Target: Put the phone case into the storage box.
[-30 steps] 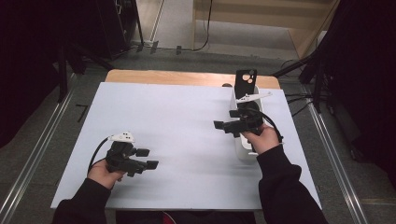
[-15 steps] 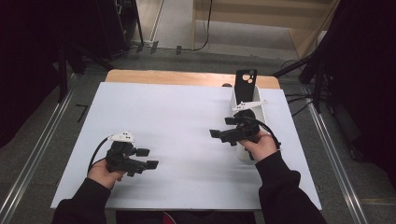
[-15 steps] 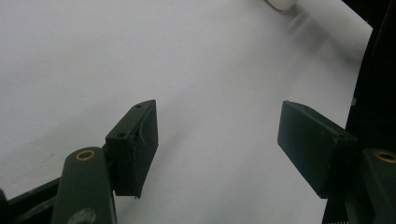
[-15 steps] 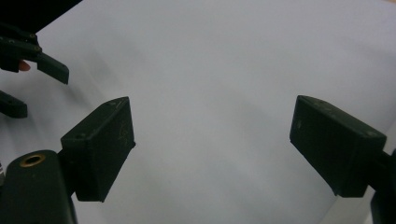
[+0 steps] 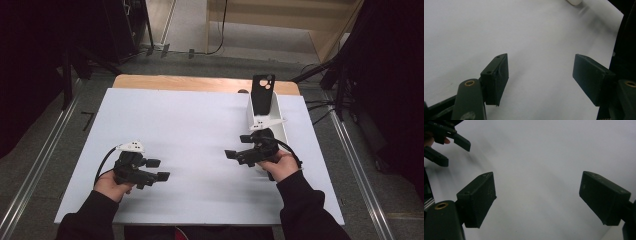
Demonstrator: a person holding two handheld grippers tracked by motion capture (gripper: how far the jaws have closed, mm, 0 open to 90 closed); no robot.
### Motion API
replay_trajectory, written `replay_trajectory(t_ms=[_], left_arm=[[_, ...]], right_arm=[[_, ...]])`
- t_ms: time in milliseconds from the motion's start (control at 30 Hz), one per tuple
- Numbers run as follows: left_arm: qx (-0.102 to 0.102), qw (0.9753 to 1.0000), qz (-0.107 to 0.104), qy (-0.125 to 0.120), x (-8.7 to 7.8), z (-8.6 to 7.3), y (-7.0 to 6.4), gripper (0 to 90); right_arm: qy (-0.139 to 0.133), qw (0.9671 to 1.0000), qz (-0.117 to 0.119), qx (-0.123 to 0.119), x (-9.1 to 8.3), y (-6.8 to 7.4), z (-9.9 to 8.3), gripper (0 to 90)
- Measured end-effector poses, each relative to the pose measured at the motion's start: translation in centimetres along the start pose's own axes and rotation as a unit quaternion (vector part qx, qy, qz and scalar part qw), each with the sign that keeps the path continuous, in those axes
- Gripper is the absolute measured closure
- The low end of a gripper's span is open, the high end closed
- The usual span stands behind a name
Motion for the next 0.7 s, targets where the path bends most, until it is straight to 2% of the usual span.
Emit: replay_trajectory(t_ms=[167,267,433,700], left_arm=[[0.001,1.0,0.0,0.001,0.0,0.0,0.0,28.4],[0.001,1.0,0.002,-0.001,-0.1,0.0,0.1,28.4],[-0.003,1.0,0.0,0.001,0.0,0.0,0.0,28.4],[0.003,1.0,0.002,0.002,0.0,0.0,-0.1,28.4]], right_arm=[[-0.015,0.9998,0.003,-0.01,-0.2,0.6,-0.6,12.4],[-0.016,0.9996,0.006,-0.02,-0.3,0.8,-0.9,12.4],[-0.015,0.9996,0.006,-0.021,-0.7,1.2,-1.6,12.4],[-0.013,0.9994,0.008,-0.032,-1.0,2.0,-2.9,12.7]])
Point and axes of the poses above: each handheld gripper's, and its own axes: x roughly forward along the jaws, z roughly out of its top, y roughly to its left, the point moved 3 cm from there along x, roughly forward along the jaws, and after that the axes turned 8 degrees about -x, right-handed, at the moved point
